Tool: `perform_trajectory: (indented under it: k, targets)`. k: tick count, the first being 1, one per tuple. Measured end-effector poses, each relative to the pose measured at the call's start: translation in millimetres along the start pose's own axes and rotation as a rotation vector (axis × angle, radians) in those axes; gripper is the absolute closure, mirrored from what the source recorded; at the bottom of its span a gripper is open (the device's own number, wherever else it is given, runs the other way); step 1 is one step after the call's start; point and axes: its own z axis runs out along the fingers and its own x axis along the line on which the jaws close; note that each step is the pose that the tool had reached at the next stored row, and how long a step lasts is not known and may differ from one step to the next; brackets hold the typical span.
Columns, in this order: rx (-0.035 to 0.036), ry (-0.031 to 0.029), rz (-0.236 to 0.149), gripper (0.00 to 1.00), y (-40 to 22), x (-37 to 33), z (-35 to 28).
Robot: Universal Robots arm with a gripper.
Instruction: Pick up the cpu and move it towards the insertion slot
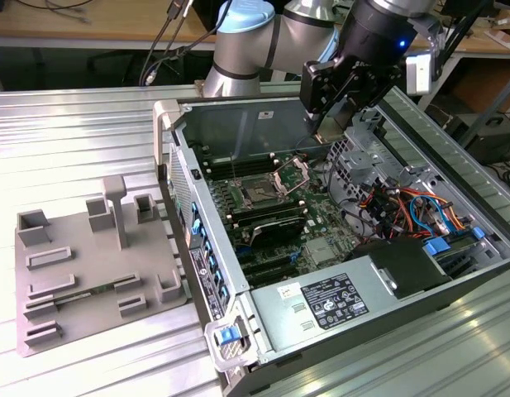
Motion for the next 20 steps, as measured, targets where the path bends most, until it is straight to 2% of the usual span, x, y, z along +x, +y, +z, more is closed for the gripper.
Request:
perform_trajectory:
  k: [4, 6, 12, 14, 20]
  targets:
    - [0.0, 0.0, 0.0, 0.45, 0.0, -0.1, 0.5]
    - [0.0, 0.0, 0.0, 0.45, -0.7, -0.5, 7.4]
    - [0.0, 0.0, 0.0, 0.45, -0.8, -0.5, 9.0]
    - [0.0, 0.0001, 0.0, 0.45, -1.4, -0.5, 15.9]
    - [0.0, 0.0, 0.0, 0.45, -1.5, -0.5, 17.1]
